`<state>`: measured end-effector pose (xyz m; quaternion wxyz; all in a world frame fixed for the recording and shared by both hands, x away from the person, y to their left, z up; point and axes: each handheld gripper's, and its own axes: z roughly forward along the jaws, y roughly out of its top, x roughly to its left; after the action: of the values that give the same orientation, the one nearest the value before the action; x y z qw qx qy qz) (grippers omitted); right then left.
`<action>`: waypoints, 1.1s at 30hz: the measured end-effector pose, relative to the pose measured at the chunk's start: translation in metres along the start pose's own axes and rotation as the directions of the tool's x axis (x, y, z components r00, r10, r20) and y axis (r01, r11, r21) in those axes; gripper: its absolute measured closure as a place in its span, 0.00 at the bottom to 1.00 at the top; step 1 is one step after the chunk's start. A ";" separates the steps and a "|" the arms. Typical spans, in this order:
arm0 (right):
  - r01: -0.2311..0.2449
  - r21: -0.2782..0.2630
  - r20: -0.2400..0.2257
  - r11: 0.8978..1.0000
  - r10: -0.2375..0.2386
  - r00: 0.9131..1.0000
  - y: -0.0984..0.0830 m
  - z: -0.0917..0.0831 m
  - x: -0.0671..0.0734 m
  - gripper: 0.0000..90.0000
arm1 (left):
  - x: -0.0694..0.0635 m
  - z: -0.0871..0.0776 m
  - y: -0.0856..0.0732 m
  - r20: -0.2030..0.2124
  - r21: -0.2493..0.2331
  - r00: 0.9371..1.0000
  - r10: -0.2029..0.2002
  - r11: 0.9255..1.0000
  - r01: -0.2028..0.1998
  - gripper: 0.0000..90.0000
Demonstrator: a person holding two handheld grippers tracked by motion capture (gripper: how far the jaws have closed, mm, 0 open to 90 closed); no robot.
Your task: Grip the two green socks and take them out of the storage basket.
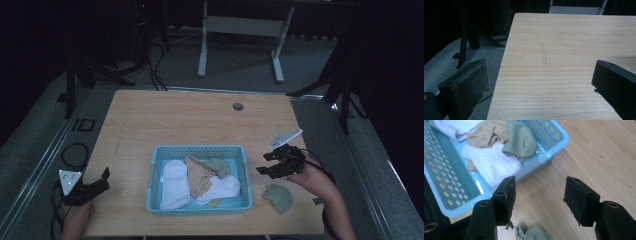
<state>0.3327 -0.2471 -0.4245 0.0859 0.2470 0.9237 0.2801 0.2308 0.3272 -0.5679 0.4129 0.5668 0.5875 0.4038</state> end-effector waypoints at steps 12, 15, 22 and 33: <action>0.075 0.011 -0.038 0.997 -0.074 0.997 0.028 0.022 0.014 0.47 | 0.000 0.000 0.000 0.002 0.002 1.000 0.003 1.000 -0.003 0.00; 0.090 0.013 -0.049 0.996 -0.089 0.995 0.034 0.028 0.018 0.47 | 0.000 0.000 0.000 0.003 0.001 1.000 0.001 1.000 -0.001 0.00; 0.117 0.022 -0.080 0.993 -0.115 0.990 0.049 0.045 0.026 0.47 | 0.000 0.000 0.000 0.003 0.000 1.000 0.000 1.000 0.000 0.00; 0.144 0.059 -0.114 0.988 -0.137 0.984 0.062 0.071 0.033 0.47 | 0.000 0.000 0.000 0.005 0.000 1.000 0.000 1.000 0.000 0.00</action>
<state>0.3507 -0.1522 -0.4492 0.0463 0.1682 0.9510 0.2552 0.2308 0.3273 -0.5679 0.4143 0.5681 0.5863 0.4024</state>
